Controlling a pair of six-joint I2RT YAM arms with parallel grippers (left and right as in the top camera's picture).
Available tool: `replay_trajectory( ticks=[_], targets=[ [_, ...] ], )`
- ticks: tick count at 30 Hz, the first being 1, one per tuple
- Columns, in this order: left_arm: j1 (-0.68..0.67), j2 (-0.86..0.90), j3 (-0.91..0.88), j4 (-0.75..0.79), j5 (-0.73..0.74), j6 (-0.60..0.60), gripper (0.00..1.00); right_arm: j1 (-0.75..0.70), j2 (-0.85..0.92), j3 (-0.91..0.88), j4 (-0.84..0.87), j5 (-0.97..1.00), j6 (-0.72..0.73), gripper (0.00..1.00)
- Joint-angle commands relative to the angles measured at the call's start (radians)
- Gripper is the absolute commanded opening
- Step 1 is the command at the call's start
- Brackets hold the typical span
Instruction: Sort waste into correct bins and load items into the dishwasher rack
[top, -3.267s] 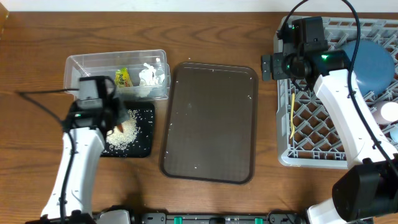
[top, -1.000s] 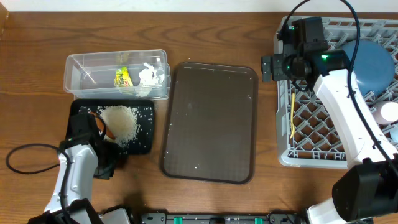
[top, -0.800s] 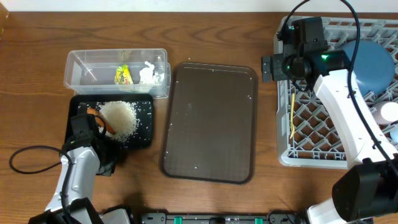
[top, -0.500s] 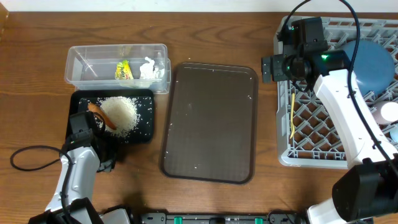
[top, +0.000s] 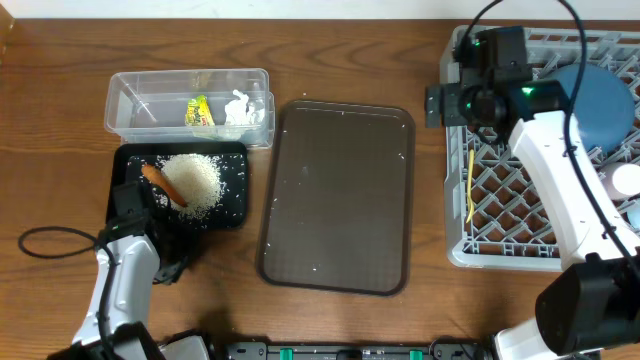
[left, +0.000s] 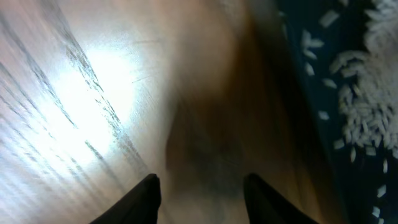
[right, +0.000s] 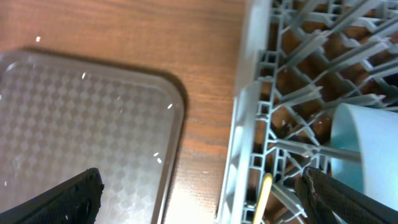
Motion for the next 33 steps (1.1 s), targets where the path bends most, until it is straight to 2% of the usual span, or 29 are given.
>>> replay_trajectory(
  ticks=[1, 3, 7, 9, 11, 15, 21, 24, 28, 33],
  targets=[
    [0.004, -0.055, 0.08, -0.035, 0.072, 0.224, 0.52, -0.042, 0.001, 0.003, 0.013, -0.034, 0.043, 0.99],
    [-0.003, -0.081, 0.105, -0.05, 0.123, 0.296, 0.54, -0.064, 0.001, 0.003, 0.022, -0.069, 0.042, 0.99],
    [-0.051, -0.11, 0.143, -0.05, 0.143, 0.334, 0.56, -0.106, 0.001, 0.003, 0.029, -0.08, 0.042, 0.99],
    [-0.095, -0.109, 0.169, -0.049, 0.142, 0.365, 0.58, -0.123, 0.001, 0.003, 0.027, -0.08, 0.041, 0.99],
    [-0.161, -0.107, 0.199, -0.025, 0.142, 0.423, 0.64, -0.144, 0.001, 0.003, 0.027, -0.109, -0.011, 0.99],
    [-0.267, -0.105, 0.248, 0.037, 0.136, 0.513, 0.65, -0.174, 0.001, 0.003, 0.023, -0.174, -0.072, 0.99],
    [-0.376, -0.033, 0.387, 0.053, 0.101, 0.567, 0.66, -0.232, 0.001, 0.003, 0.031, -0.176, -0.072, 0.99],
    [-0.409, 0.03, 0.461, 0.047, 0.101, 0.609, 0.72, -0.262, 0.001, 0.003, 0.027, -0.175, -0.091, 0.99],
    [-0.424, 0.092, 0.545, -0.036, 0.101, 0.663, 0.8, -0.292, 0.001, 0.003, -0.043, -0.173, -0.117, 0.99],
    [-0.423, 0.076, 0.56, -0.183, 0.101, 0.662, 0.81, -0.315, 0.001, 0.003, -0.155, -0.172, -0.116, 0.99]
  ],
)
